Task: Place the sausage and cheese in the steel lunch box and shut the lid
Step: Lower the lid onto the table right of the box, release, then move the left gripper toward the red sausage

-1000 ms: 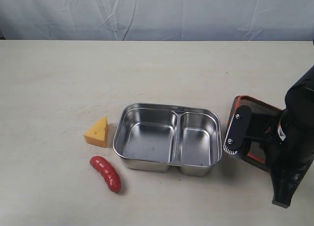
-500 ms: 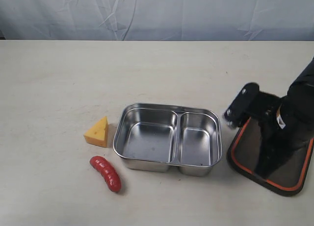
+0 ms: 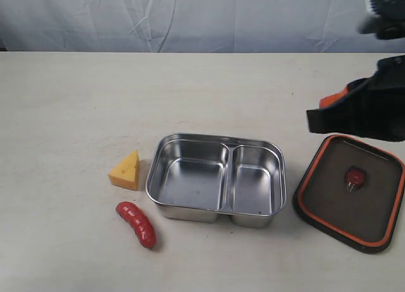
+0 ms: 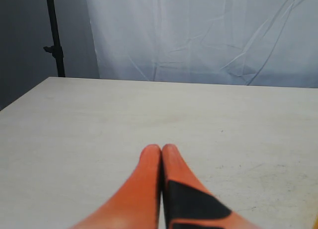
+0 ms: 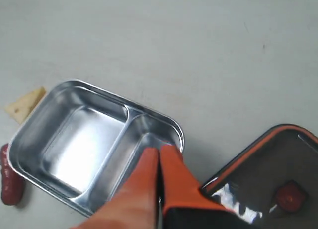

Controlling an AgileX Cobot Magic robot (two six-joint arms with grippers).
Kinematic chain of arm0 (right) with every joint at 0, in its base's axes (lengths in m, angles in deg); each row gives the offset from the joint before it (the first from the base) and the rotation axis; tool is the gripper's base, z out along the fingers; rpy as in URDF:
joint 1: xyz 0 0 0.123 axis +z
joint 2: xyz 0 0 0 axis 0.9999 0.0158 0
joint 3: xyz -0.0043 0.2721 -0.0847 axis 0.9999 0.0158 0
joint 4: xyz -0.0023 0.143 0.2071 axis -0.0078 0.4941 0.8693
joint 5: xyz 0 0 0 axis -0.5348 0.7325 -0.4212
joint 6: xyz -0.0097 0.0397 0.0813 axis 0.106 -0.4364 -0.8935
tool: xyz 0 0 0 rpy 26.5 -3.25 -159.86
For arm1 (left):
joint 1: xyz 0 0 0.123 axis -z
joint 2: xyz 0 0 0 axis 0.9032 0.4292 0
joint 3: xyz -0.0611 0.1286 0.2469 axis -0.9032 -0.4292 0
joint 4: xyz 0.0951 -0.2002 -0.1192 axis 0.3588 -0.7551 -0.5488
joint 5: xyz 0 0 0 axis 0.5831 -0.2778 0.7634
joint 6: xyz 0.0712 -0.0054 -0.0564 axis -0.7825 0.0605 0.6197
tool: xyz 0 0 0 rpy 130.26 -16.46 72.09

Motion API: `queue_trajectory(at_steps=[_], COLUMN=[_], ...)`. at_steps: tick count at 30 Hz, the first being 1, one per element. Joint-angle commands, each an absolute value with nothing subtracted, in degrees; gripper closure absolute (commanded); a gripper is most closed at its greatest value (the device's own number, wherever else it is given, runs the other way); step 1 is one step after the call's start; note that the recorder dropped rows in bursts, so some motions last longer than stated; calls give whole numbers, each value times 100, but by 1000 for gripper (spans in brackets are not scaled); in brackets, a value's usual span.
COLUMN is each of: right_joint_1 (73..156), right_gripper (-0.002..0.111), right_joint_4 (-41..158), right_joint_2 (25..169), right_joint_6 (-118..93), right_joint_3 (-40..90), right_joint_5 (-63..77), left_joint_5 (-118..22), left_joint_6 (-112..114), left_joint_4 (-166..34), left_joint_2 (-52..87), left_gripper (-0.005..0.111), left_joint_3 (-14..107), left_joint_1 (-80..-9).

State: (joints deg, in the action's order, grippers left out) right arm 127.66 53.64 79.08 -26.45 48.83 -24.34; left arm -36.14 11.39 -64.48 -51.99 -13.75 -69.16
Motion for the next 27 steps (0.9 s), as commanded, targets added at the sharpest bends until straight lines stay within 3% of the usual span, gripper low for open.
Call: queue_trajectory(at_steps=[1, 8, 23, 27], right_joint_1=[12749, 12749, 12749, 12749], right_gripper=[109, 109, 109, 109], right_joint_4=[5430, 5211, 5234, 5234], right_joint_2=[6567, 5047, 4571, 4571], right_joint_6=[-2653, -2653, -2653, -2653], right_joint_3=[4988, 5013, 5902, 5948], right_joint_5=[-3077, -4967, -4739, -4387], left_joint_5=[-3663, -3663, -3971, -4360], left_joint_6=[1161, 1161, 1161, 1184], left_joint_4=[-6428, -6428, -5936, -7146], left_joint_2=[-5225, -5225, -5225, -5225], left_gripper=[107, 107, 107, 107], left_joint_3=[-1397, -1397, -1397, -1397], left_joint_1=[-6891, -6891, -6903, -6903])
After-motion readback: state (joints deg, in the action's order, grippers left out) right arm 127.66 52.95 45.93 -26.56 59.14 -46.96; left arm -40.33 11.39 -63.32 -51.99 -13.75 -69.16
